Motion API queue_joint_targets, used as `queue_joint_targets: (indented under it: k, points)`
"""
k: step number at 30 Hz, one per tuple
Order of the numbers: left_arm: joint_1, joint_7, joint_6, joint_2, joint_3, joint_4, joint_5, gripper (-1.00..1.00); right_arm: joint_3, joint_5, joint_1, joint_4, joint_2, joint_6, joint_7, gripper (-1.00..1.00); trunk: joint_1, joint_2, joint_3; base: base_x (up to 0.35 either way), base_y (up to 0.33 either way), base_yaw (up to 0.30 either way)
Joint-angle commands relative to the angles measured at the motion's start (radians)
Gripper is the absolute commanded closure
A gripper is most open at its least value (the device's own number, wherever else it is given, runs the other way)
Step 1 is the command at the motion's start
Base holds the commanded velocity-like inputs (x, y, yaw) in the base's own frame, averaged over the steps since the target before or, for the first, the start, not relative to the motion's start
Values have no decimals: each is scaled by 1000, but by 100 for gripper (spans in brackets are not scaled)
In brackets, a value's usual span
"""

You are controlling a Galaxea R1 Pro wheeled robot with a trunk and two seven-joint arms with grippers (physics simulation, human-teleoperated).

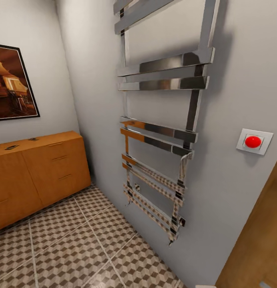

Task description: Take the four mousetraps from the cabinet in the bathroom and place them on the bathroom floor. Make sure all four end up on the same floor surface, and ensure that at least two of them are either under or directly next to the same bathroom sink.

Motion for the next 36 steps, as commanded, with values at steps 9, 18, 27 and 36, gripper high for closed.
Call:
queue_joint_targets:
  k: [9, 18, 27, 36]
  points:
    - [0, 2, -2, -4, -1, -1, 2, -100, 1, 1, -1, 1, 1, -5, -4, -100, 0, 0, -1, 0, 0, 274]
    - [0, 2, -2, -4, -1, -1, 2, -100, 1, 1, 0, 1, 0, -5, -4, -100, 0, 0, -1, 0, 0, 274]
    - [0, 2, -2, -4, -1, -1, 2, -100, 1, 1, 0, 1, 0, -5, -4, -100, 0, 0, -1, 0, 0, 274]
    - [0, 2, -2, -4, -1, -1, 2, -100, 1, 1, 0, 1, 0, -5, -4, -100, 0, 0, -1, 0, 0, 274]
